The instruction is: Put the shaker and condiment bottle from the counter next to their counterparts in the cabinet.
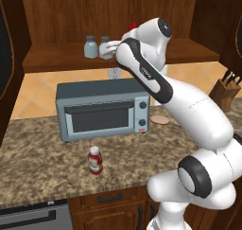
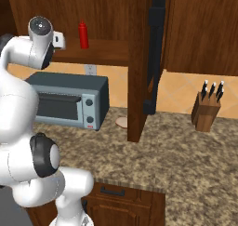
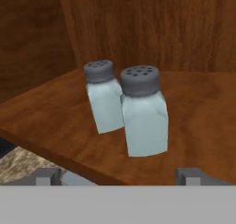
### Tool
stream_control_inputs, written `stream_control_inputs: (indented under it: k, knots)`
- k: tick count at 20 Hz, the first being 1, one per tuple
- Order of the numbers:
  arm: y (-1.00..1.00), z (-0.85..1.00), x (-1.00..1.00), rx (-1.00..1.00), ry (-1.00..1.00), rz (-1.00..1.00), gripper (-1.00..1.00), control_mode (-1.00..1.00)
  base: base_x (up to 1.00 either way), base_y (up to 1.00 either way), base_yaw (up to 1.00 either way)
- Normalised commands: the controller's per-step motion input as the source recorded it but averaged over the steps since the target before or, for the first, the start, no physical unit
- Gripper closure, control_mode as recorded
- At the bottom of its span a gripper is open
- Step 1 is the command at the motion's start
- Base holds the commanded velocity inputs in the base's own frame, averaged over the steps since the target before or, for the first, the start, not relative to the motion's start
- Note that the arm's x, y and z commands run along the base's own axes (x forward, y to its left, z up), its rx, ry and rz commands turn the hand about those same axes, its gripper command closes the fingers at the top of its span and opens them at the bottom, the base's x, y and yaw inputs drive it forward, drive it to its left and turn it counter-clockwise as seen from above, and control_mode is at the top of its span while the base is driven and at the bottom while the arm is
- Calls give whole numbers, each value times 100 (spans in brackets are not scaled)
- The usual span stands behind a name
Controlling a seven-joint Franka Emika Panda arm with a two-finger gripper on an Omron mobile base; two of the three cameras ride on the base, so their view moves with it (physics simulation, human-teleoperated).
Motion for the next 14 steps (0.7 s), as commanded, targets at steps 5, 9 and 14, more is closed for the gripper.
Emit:
stream_control_inputs:
  k: [5, 9, 14]
  knots:
    - [-7, 4, -71, 3, -7, 0, -100, -100, 0, 0, 0]
    - [0, 3, -92, 0, -15, 0, -100, -100, 0, 0, 0]
    - [0, 3, -90, 0, -8, 0, -100, -100, 0, 0, 0]
